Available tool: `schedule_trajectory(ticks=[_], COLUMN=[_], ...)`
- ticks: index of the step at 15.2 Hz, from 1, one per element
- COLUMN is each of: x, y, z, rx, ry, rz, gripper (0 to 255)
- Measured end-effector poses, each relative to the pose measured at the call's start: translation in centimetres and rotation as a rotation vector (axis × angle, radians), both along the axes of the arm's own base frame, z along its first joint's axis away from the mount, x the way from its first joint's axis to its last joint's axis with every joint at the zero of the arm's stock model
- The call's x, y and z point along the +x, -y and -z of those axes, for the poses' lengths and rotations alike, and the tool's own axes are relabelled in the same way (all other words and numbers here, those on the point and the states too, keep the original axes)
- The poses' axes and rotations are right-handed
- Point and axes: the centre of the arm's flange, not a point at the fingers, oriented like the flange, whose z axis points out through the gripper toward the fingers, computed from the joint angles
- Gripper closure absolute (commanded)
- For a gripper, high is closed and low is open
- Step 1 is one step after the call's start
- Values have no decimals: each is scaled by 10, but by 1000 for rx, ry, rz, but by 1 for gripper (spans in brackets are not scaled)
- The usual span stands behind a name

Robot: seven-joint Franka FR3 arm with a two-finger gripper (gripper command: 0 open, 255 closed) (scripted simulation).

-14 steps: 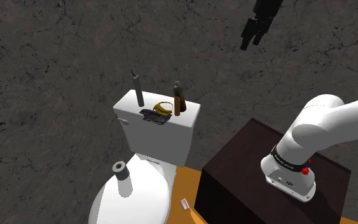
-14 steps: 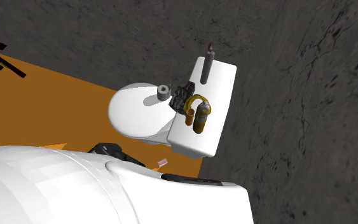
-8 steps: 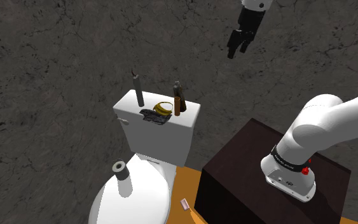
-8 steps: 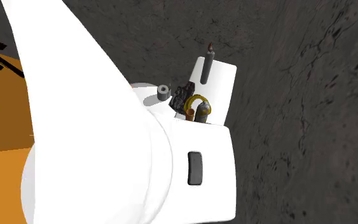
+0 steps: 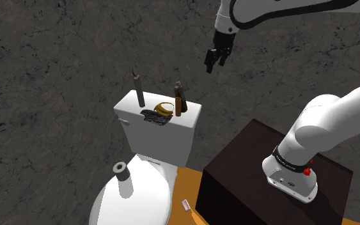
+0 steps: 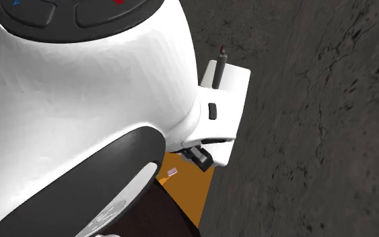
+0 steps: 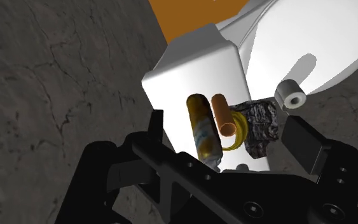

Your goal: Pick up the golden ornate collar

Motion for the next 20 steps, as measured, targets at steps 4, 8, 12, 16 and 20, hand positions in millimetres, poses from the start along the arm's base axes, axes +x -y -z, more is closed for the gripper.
schedule_trajectory(ticks=[4,8,12,16,20], x=[32,64,94,124,158], y=[-24,-46,-70,-90,-113], z=[35,73,108,149,180], rx=[-17,-33,-49,-66,-82], ry=[0,0,2,2,2], rz=[-12,-24,-37,-49,-61], gripper=[0,0,0,0,0])
